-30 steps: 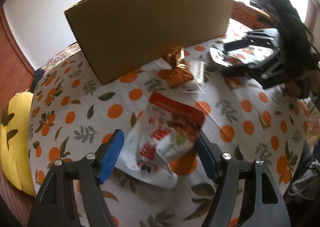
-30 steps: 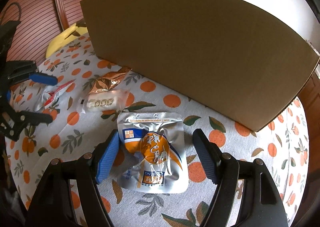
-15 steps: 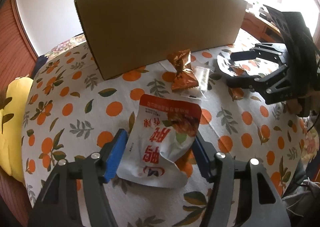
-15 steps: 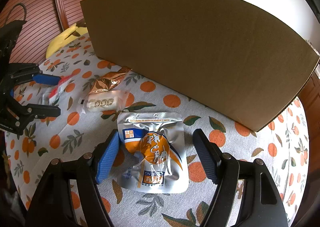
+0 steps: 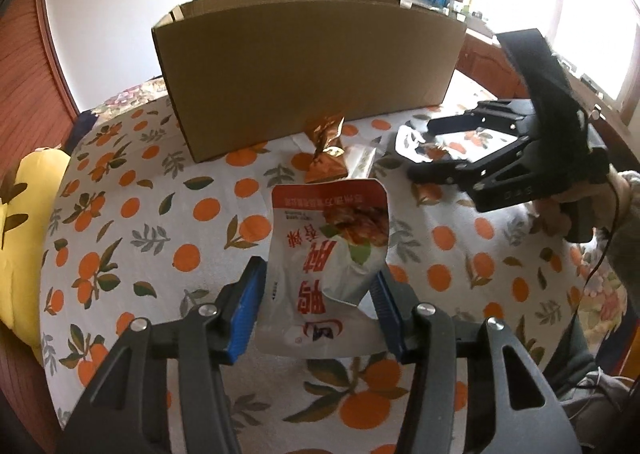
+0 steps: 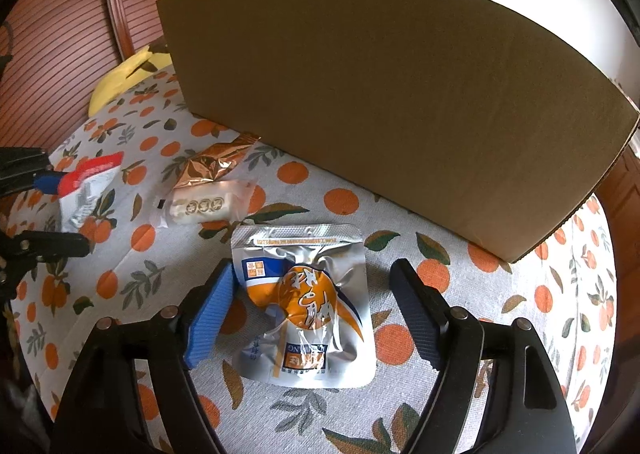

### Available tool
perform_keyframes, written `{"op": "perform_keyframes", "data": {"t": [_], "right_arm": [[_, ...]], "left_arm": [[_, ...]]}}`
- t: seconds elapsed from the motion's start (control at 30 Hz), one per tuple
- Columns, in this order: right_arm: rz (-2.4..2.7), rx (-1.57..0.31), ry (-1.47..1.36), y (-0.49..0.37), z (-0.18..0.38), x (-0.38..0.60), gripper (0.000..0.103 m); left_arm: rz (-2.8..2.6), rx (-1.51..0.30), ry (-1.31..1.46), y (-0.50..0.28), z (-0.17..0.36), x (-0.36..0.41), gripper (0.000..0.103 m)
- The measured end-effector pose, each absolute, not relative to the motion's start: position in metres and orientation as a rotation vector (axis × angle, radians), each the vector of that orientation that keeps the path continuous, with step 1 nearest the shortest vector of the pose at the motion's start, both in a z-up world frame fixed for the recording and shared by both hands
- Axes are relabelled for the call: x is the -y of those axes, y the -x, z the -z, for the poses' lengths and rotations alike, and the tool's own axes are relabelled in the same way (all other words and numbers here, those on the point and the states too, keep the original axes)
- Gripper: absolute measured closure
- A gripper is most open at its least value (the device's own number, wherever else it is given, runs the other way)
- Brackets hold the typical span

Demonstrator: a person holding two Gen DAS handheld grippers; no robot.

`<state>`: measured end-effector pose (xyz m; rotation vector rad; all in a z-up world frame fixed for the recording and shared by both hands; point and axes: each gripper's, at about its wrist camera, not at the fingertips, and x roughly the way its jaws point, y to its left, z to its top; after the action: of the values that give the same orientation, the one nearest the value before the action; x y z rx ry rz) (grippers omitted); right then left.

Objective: Organize snacks
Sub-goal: 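Carry both packets over the box and open both tools to drop them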

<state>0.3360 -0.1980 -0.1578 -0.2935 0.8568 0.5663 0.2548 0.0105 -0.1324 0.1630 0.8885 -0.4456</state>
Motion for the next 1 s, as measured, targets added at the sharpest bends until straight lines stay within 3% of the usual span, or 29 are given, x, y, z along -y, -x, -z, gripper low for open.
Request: {"op": "perform_keyframes", "data": {"t": [0.2,0.3,0.37,0.4,0.43,1.0], "right_arm": [[-0.564,-0.854,0.298,-0.336,0.157,0.199,0.024],[-0.571,-0.845,0.302,-0.332,0.156,0.199,0.040],[-0.564,-0.852,0.297,-0.329,0.156,0.199,0.042],[-0.575,-0.849,0.291,-0.327,0.154,0.199,0.061],[-0.559,-0.823,0.312,-0.323,0.150,0.197,0.064],[-0.567,-0.731,0.254,-0.286,0.109,0.201,0.066]], "left_arm": [[0.436,-0.860,-0.147,-0.249,0.122,-0.008,0.051],[0.421,-0.845,-0.139,-0.247,0.117,-0.009,0.051],[0.426,-0.840,-0.133,-0.245,0.115,-0.010,0.051],[0.436,-0.835,-0.130,-0.244,0.113,-0.010,0.051],[0.440,-0.830,-0.134,-0.243,0.112,-0.009,0.051],[0.428,-0.772,-0.130,-0.232,0.091,-0.008,0.050]]}}
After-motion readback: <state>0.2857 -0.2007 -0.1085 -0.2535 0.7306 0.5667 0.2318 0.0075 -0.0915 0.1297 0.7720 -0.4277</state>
